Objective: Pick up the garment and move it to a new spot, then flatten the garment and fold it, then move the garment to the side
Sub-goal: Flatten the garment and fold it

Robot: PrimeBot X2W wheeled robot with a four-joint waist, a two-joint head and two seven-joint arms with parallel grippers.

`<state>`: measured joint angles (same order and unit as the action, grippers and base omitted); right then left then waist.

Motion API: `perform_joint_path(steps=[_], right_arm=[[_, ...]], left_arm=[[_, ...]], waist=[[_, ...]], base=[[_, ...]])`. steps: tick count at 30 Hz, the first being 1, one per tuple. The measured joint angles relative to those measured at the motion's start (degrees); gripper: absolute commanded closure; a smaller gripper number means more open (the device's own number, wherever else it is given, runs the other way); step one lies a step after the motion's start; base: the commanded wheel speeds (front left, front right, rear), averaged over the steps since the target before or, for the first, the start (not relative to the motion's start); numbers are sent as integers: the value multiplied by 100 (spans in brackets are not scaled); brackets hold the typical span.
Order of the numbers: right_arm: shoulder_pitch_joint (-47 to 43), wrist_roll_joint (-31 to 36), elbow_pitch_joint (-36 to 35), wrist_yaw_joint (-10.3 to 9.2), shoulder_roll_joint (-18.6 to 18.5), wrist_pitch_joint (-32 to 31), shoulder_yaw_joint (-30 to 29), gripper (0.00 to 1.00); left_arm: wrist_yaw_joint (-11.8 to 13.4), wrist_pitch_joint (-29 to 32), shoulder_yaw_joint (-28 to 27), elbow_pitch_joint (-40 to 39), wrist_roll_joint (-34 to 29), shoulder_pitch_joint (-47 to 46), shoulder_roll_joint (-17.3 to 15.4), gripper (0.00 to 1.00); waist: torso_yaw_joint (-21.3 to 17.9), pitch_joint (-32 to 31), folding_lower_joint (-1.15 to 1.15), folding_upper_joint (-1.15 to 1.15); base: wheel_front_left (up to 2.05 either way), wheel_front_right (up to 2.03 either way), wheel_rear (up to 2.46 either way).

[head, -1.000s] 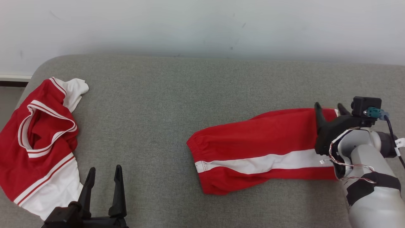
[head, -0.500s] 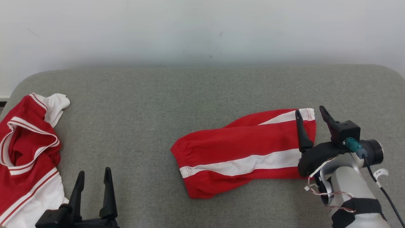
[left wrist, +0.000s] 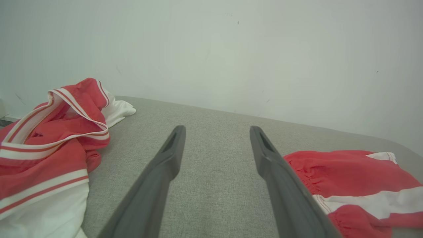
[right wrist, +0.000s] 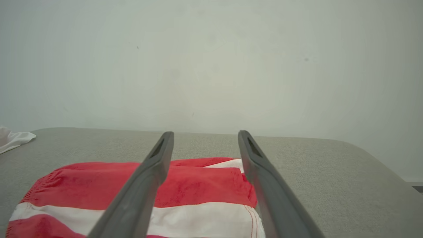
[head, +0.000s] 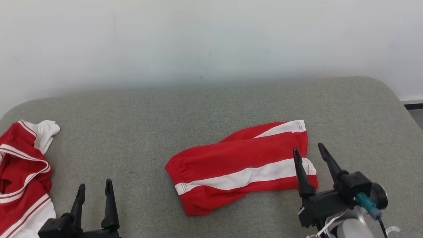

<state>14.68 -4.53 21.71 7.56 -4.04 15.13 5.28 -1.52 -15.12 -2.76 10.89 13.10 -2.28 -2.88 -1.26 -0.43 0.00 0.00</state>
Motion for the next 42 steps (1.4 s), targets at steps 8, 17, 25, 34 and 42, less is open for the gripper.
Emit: perform_joint_path(steps=[8,17,25,34,42], right_arm=[[-493,-16,125,0,62,0,54,0],[-643,-18,364,0,91,0,-3,0],[-643,-18,354,0,102,0,-3,0],[-642,-20,338,0,107,0,-23,0],[-615,-166,554,0,109,-154,-120,0]], left_arm=[[-23,0,1,347,8,-9,-1,0],[-103,0,-14,722,-54,-3,0,0],[-154,0,-48,762,-89,-52,0,0],[-201,0,-53,779,-101,-70,0,0],[-263,0,104,979,-121,-70,1,0]], waist=[[-82,-239,0,0],[-82,-345,0,0],[-100,-334,0,0],[-100,-315,0,0],[-117,-295,0,0]], base=[[0,0,0],[0,0,0],[0,0,0],[0,0,0],[0,0,0]])
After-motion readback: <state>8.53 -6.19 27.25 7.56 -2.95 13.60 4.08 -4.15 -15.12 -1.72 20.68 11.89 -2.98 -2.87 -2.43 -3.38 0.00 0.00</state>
